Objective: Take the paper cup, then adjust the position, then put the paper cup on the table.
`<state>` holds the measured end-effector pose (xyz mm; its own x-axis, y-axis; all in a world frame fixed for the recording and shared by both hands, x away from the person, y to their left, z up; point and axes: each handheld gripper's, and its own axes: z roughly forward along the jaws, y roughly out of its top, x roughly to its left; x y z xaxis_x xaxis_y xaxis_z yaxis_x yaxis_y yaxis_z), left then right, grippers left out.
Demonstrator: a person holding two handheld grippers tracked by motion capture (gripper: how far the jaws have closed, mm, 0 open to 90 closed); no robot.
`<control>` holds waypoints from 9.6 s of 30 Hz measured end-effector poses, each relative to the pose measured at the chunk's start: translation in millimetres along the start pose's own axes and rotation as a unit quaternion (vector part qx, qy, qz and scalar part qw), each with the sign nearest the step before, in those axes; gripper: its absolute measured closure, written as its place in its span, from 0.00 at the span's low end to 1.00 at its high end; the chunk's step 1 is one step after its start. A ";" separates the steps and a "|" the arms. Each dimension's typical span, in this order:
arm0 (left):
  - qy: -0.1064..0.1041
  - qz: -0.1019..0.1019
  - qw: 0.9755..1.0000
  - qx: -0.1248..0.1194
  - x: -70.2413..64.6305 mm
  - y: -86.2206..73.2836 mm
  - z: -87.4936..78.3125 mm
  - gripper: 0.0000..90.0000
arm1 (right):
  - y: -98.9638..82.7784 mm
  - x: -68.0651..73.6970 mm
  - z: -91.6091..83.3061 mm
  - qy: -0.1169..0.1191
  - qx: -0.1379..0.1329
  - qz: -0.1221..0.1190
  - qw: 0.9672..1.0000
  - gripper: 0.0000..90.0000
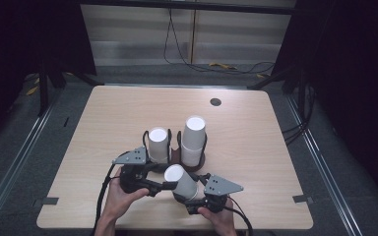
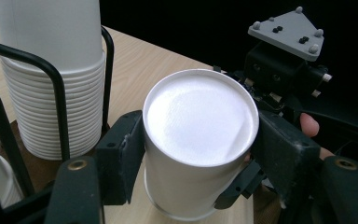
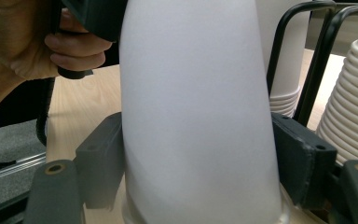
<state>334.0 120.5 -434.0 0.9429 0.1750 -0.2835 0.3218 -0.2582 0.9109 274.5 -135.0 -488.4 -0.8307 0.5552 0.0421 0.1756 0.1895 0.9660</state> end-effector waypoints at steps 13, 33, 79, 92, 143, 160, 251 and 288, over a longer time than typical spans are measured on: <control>0.025 0.006 1.000 -0.009 0.8 -8.9 -5.5 0.26 | 2.4 -4.1 -2.4 -0.011 0.017 0.002 1.000 0.29; 0.054 0.019 0.998 0.004 4.1 -13.3 -12.7 0.26 | 7.7 -12.6 -5.0 -0.016 0.080 -0.018 0.996 0.30; 0.071 0.065 0.993 0.066 3.7 -1.2 -14.0 0.25 | 45.1 -18.0 5.1 -0.002 0.236 -0.103 0.966 0.30; 0.081 0.080 0.989 0.099 0.8 2.8 -7.5 0.23 | 54.2 -18.7 11.5 0.017 0.278 -0.125 0.952 0.30; 0.017 0.090 0.972 0.214 14.3 -2.1 21.6 0.35 | 73.4 -6.7 42.8 0.059 0.400 -0.216 0.889 0.32; -0.001 0.076 0.977 0.200 15.7 -4.3 24.5 0.33 | 72.6 -6.4 46.1 0.076 0.396 -0.214 0.890 0.31; 0.052 0.065 0.996 0.016 12.1 -35.8 -5.3 0.37 | 12.3 -28.1 -18.7 0.035 0.056 0.019 0.998 0.15; -0.004 0.075 0.997 0.003 7.7 -39.1 2.0 0.37 | 20.1 -41.1 3.0 0.124 0.053 0.041 0.990 0.14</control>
<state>328.8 130.0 -472.4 0.9812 0.1267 -0.1456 0.1767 -0.2860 0.9418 313.8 -151.7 -471.5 -0.9129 0.3591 0.1939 0.2921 0.2432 0.9249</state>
